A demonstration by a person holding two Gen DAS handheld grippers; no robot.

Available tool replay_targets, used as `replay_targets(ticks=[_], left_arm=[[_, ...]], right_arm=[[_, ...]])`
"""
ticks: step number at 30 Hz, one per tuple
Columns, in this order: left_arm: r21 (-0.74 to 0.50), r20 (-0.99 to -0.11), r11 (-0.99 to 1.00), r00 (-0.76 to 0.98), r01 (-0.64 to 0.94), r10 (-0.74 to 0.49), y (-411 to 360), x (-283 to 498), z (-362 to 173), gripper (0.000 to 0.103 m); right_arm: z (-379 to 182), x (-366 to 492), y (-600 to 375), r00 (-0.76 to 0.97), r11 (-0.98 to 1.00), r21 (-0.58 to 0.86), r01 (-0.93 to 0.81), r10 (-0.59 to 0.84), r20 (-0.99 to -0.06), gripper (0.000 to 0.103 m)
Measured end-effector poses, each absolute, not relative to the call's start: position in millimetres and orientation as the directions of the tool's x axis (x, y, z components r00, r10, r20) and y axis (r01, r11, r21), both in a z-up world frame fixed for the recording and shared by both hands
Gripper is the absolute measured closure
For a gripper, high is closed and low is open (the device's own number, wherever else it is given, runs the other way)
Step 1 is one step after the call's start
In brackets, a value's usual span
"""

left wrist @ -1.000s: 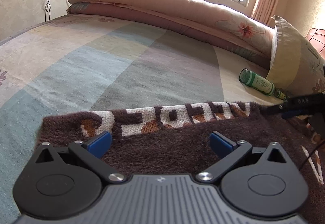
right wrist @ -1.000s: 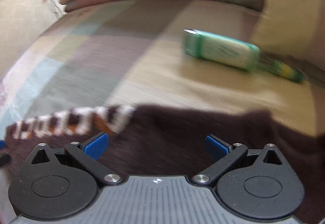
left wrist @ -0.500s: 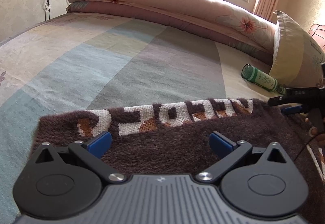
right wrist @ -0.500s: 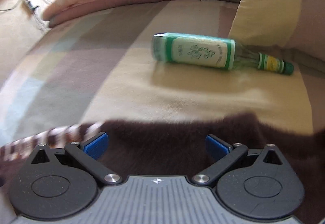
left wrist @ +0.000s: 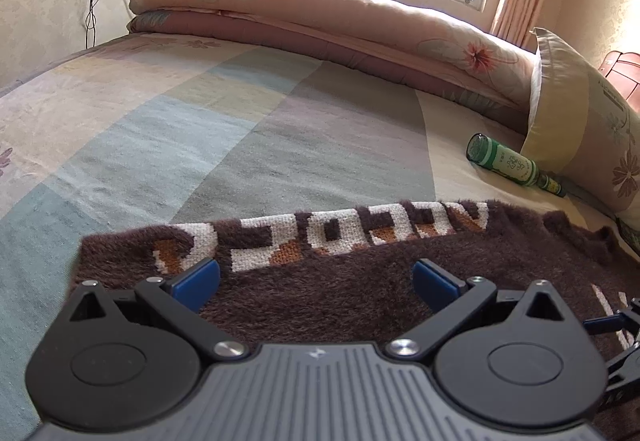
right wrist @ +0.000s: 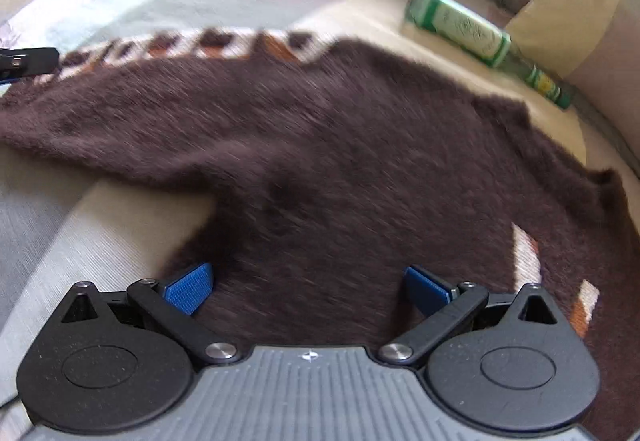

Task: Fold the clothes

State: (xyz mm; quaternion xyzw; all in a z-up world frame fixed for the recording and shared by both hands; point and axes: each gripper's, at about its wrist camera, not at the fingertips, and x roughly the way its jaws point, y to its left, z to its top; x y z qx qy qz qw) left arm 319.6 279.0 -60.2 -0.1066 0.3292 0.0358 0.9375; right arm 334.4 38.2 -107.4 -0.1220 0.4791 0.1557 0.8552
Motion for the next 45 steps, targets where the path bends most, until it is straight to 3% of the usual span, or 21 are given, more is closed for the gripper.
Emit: replay_targets(ticks=[5, 9, 11, 13, 18, 25, 29, 33, 40, 45], left_arm=[[-0.189, -0.617, 0.974, 0.787, -0.128, -0.017, 279.0, 318.4, -58.2, 0.001], [-0.188, -0.619, 0.974, 0.785, -0.127, -0.017, 279.0, 316.8, -58.2, 0.001], [-0.188, -0.617, 0.975, 0.787, -0.121, -0.021, 277.8, 315.6, -57.3, 0.001], [-0.185, -0.615, 0.976, 0.789, -0.115, -0.024, 276.5, 314.7, -56.5, 0.001], [-0.176, -0.611, 0.980, 0.791, -0.094, -0.034, 271.0, 314.1, -56.3, 0.001], [-0.161, -0.614, 0.985, 0.788, -0.069, -0.045, 260.9, 313.7, -56.0, 0.001], [-0.158, -0.613, 0.986, 0.788, -0.052, -0.057, 253.2, 315.2, -55.2, 0.001], [-0.144, -0.617, 0.989, 0.784, -0.029, -0.066, 244.1, 317.2, -56.0, 0.001], [-0.123, -0.625, 0.992, 0.777, -0.006, -0.073, 232.3, 321.1, -57.1, 0.001], [-0.090, -0.627, 0.996, 0.775, 0.030, -0.080, 216.2, 319.7, -55.6, 0.001]], right_arm=[[-84.4, 321.7, 24.1, 0.444, 0.896, 0.152, -0.417, 0.346, -0.826, 0.000], [-90.0, 299.3, 28.2, 0.566, 0.926, -0.127, -0.355, 0.105, -0.817, 0.000], [-100.5, 294.2, 33.6, 0.567, 0.915, -0.183, -0.360, 0.059, -0.822, 0.000], [-106.0, 291.5, 40.2, 0.555, 0.909, -0.159, -0.385, 0.090, -0.827, 0.000], [-85.0, 277.6, 49.0, 0.458, 0.832, 0.049, -0.553, 0.352, -0.816, 0.000], [-86.2, 262.9, 26.9, 0.554, 0.890, -0.132, -0.437, 0.150, -0.819, 0.000], [-105.5, 249.8, 22.5, 0.438, 0.890, 0.034, -0.455, 0.257, -0.862, 0.000], [-90.5, 246.0, 0.9, 0.460, 0.892, 0.137, -0.430, 0.347, -0.817, 0.000], [-90.2, 261.2, -78.9, 0.566, 0.989, 0.052, -0.138, 0.122, -0.815, 0.000], [-109.9, 227.4, -104.5, 0.539, 0.992, 0.025, -0.123, 0.088, -0.838, 0.000]])
